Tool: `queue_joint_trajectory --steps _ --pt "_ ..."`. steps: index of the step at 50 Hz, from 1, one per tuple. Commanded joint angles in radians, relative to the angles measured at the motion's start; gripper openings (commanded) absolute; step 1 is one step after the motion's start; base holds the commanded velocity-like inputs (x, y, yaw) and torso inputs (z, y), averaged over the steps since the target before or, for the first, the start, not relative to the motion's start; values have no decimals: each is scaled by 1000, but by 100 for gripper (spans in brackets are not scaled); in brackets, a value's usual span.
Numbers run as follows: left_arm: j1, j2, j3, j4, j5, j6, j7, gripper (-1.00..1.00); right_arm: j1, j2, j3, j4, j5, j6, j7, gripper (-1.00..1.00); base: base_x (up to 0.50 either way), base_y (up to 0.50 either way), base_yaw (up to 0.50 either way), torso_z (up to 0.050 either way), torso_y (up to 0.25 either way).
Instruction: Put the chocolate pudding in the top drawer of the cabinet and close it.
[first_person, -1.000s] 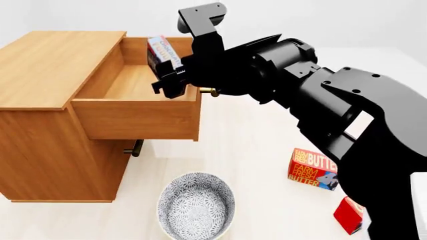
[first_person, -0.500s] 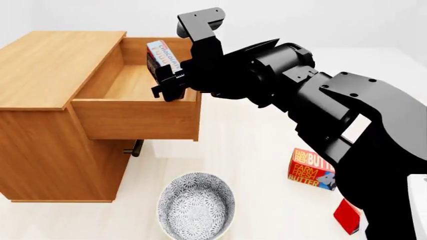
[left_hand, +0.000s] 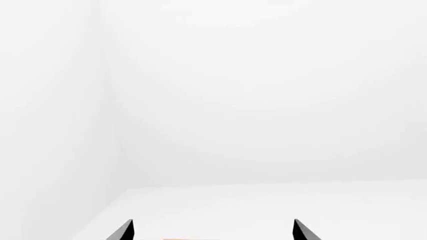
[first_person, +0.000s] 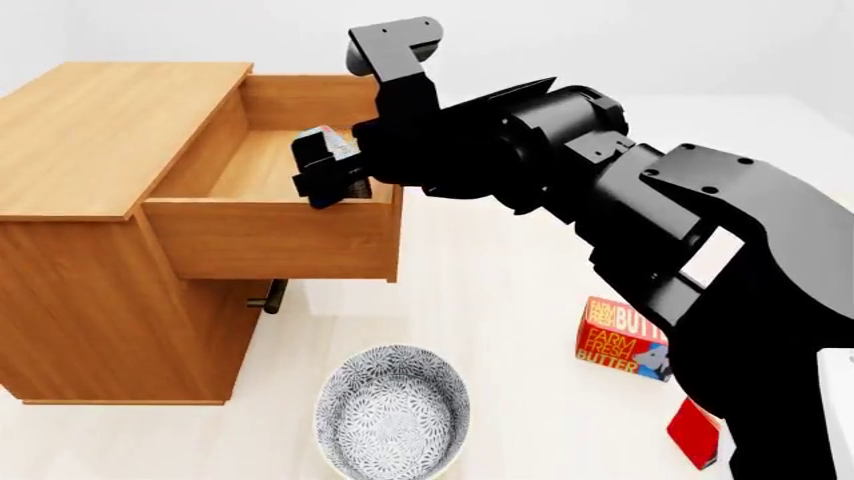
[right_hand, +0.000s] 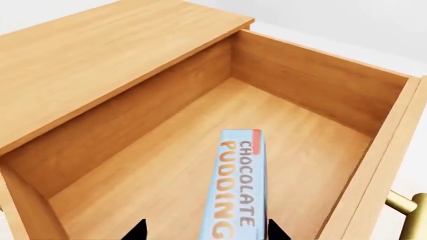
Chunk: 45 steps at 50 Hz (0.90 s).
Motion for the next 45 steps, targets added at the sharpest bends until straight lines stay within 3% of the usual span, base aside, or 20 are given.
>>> queue_joint_trajectory --steps 1,17,45 --pt "4 -1 -1 0 -1 3 -1 100 -15 0 -48 9 -11 7 21 100 0 0 0 0 0" --pt "3 -3 0 1 -2 2 0 100 -7 0 -48 13 -13 2 22 100 0 0 0 0 0" --pt "-31 -2 5 -6 -1 -8 7 100 148 0 -52 36 38 -15 26 100 0 0 0 0 0"
